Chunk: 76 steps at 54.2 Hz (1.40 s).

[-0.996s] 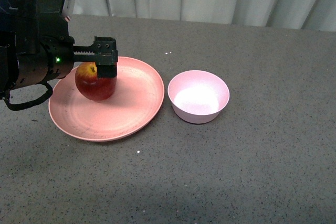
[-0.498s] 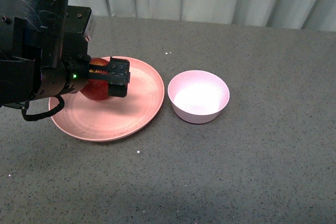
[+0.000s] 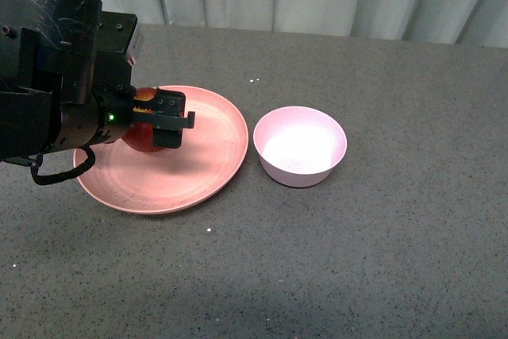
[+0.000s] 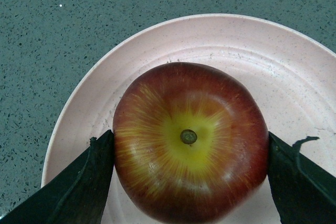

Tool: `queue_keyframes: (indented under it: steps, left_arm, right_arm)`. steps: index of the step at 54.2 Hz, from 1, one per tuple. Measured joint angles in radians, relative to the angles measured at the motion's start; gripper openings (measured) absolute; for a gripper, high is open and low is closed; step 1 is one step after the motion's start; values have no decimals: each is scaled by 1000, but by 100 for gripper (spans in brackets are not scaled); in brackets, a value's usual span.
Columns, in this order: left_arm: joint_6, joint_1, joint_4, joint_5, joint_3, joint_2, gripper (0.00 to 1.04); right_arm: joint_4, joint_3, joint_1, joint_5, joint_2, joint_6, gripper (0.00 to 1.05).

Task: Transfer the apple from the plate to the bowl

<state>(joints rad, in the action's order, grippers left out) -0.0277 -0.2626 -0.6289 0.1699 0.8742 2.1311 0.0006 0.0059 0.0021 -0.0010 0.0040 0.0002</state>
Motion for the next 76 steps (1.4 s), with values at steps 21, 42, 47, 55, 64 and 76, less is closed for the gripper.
queue_keyframes:
  steps: [21,42,47,55,64,76]
  left_arm:
    - [-40,-16,7,-47,-16,-62,73]
    - [-38,-195,15,-95,40,-118,73]
    - [-33,-231,26,-97,70,-101,73]
    - [-26,-276,48,-96,126,-51,73]
    - [-18,-310,78,-102,187,18,73]
    - [-2,-323,102,-85,227,76,73]
  right_arm:
    - [0,0,0,0,0,0,95]
    - [0,0,0,0,0,0,95]
    - [0,0,0,0,0,0,95]
    - [0,0,0,0,0,0,95]
    - [0,0,0,0,0,0,95]
    - [0,0,0,0,0,0,95]
